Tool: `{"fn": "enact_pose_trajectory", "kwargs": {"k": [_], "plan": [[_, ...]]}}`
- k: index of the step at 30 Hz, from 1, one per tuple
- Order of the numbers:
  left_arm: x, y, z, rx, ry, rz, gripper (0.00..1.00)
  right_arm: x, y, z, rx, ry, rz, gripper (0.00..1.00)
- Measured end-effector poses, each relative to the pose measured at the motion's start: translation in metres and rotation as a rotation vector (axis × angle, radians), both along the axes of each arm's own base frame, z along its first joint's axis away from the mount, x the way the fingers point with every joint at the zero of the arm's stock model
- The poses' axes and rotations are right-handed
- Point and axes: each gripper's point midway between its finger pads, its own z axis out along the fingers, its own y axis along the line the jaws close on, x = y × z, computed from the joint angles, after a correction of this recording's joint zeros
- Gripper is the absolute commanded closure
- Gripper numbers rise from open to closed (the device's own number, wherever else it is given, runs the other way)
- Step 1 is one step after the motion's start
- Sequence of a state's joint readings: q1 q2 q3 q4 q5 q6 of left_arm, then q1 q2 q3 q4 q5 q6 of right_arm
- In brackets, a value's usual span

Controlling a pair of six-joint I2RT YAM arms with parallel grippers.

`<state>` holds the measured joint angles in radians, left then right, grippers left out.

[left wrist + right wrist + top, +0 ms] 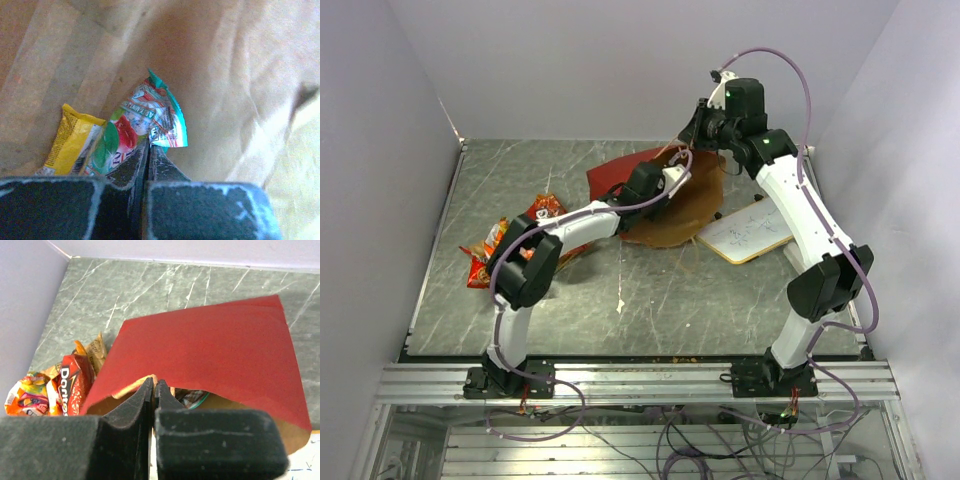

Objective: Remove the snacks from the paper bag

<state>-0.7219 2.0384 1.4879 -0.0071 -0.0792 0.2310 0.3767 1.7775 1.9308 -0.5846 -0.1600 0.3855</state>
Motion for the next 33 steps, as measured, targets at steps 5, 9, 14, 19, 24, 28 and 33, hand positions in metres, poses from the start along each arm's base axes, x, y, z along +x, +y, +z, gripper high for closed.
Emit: {"fn": "enact_pose_trajectory", "kwargs": {"k": [5,9,14,19,24,28,33], "plan": [[-0.020,0.004,0.033,-0.075,0.027,-0.005,0.93,0.002,-0.006,0.005,-0.003,-0.026,-0.030,1.00],[-0.035,0.002,0.059,-0.140,0.054,-0.020,0.93,0.002,-0.009,0.014,0.004,-0.054,-0.047,1.00],[-0.054,0.001,0.094,-0.214,0.068,-0.027,0.93,0.003,-0.010,0.017,0.012,-0.069,-0.053,1.00],[-0.068,-0.002,0.130,-0.295,0.056,-0.039,0.93,0.000,-0.004,0.018,0.027,-0.069,-0.021,1.00],[-0.072,-0.012,0.157,-0.361,0.057,-0.046,0.93,-0.002,0.001,0.021,0.037,-0.080,0.015,1.00],[-0.070,-0.019,0.184,-0.422,0.038,-0.052,0.93,-0.001,0.003,0.026,0.039,-0.093,0.026,1.00],[-0.073,-0.020,0.216,-0.496,0.018,-0.050,0.93,0.003,-0.001,0.039,0.033,-0.123,-0.003,1.00]]}}
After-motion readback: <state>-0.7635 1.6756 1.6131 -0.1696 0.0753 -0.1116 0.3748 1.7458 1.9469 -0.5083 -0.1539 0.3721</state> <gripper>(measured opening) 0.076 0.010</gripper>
